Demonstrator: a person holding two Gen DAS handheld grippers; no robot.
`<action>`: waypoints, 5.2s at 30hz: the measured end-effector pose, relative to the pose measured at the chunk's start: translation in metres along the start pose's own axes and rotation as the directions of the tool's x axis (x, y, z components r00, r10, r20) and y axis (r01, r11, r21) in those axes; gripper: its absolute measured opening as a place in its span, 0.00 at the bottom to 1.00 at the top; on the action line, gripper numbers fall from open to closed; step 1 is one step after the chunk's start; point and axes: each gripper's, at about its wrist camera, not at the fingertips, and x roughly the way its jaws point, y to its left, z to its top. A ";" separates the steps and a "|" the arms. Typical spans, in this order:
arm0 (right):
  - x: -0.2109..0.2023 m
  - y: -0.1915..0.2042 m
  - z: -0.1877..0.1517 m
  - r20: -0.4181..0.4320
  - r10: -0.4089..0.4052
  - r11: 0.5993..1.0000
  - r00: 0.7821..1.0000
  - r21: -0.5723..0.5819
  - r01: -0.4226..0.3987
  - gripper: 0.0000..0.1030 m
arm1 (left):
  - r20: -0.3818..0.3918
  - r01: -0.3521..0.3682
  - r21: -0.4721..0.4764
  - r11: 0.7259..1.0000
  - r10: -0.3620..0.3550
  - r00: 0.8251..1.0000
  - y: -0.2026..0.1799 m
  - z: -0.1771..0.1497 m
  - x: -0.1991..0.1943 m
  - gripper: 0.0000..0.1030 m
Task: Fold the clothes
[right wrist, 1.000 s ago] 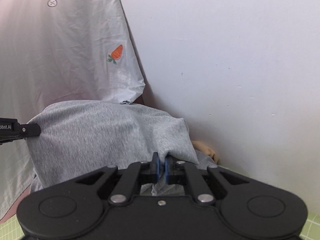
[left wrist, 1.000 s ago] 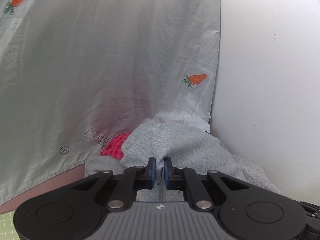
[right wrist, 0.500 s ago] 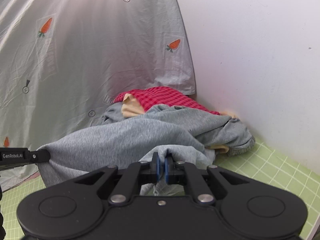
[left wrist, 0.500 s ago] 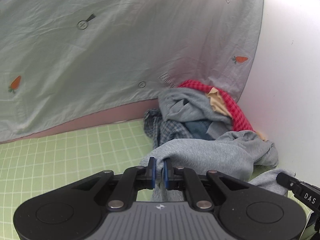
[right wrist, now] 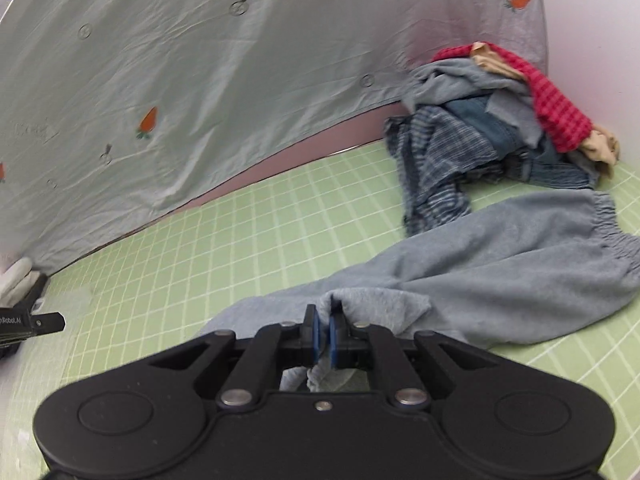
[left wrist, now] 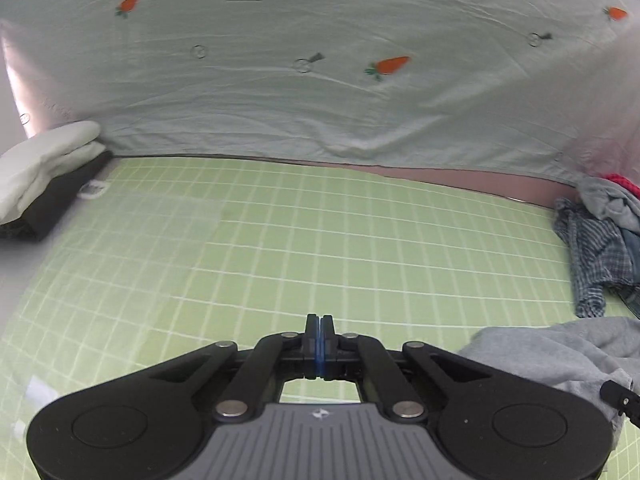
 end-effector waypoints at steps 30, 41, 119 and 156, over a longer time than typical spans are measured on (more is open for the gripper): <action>0.003 -0.166 0.032 -0.072 -0.190 0.968 0.979 0.153 0.200 0.37 | -0.274 0.089 -0.007 0.996 -0.087 0.958 -0.174 -0.082 0.057 0.64; 0.042 -0.295 0.069 -0.130 -0.347 0.912 0.929 0.184 0.367 0.65 | -0.361 -0.030 -0.060 0.998 0.006 0.932 -0.192 -0.096 0.081 0.41; 0.069 -0.030 0.070 0.130 -0.346 0.922 0.929 -0.134 0.363 0.02 | -0.128 -0.353 -0.185 0.917 0.334 0.934 0.158 0.027 0.059 0.03; 0.085 -0.084 0.050 -0.142 -0.074 0.997 0.987 -0.033 0.070 0.70 | -0.298 -0.212 -0.196 0.957 0.148 0.943 0.095 -0.031 0.098 0.78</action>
